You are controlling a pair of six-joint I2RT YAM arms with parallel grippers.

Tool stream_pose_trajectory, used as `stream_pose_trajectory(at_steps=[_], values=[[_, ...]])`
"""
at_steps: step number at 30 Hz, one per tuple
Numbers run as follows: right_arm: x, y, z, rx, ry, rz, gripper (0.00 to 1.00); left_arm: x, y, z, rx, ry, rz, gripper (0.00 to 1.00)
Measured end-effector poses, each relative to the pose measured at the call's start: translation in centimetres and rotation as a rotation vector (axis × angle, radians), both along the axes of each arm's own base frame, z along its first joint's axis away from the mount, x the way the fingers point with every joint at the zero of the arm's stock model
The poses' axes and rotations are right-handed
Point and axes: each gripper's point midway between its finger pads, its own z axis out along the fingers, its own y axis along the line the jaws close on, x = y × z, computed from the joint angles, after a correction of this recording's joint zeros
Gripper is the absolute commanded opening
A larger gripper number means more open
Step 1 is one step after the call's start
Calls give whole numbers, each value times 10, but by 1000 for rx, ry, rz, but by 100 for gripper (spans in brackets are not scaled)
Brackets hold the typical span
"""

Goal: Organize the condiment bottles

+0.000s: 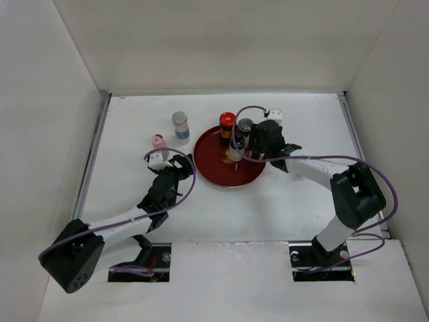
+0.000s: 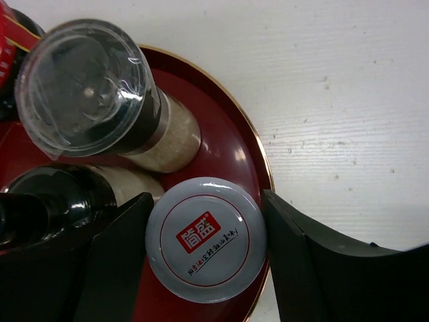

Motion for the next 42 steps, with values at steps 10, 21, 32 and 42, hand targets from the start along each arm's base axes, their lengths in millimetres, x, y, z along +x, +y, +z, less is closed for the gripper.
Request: stream_pose_trajectory(at_steps=[10,21,32,42], values=[[2,4,-2,-2,-17,-3,84,0,0,1,-3,-3,0,69],[-35,-51,84,49,-236,-148,74,0,0,2,-4,-5,0,69],[-80,-188,42,-55,-166,-575,96,0,-1,2,-5,-6,-2,69],[-72,-184,-16,-84,-4,-531,78,-1,-2,2,-7,-6,-6,69]])
